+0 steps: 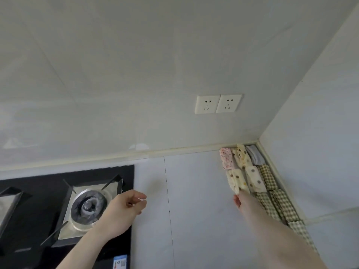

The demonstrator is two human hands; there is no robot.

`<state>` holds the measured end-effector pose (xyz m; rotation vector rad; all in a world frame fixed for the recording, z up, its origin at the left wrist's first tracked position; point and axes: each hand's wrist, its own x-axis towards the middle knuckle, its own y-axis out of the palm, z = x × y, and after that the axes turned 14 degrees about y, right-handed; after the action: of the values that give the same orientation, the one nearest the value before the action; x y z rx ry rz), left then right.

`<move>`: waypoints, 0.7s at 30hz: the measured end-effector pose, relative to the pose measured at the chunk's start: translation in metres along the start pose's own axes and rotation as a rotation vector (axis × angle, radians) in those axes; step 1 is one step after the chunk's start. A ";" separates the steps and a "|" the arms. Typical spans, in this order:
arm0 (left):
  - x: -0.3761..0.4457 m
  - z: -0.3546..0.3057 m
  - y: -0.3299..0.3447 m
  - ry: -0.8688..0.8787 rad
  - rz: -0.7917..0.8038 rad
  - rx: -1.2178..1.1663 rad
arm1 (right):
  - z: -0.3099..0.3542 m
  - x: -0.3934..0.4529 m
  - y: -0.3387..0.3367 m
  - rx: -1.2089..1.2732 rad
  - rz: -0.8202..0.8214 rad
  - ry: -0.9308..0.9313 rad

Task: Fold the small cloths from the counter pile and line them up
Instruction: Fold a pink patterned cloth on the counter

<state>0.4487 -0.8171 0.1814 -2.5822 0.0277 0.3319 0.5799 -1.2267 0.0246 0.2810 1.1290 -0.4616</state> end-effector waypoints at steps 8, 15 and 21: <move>-0.029 0.012 -0.010 -0.021 -0.025 -0.002 | -0.040 -0.017 0.025 0.095 -0.201 0.010; -0.102 0.047 -0.046 -0.063 -0.110 -0.046 | -0.130 -0.089 0.114 -0.324 0.071 -0.111; -0.208 0.096 -0.100 -0.140 -0.319 -0.082 | -0.235 -0.223 0.210 -0.788 0.494 -0.350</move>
<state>0.2335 -0.6917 0.2022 -2.5818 -0.4514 0.3981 0.4173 -0.8928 0.1291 -0.2109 0.7832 0.3714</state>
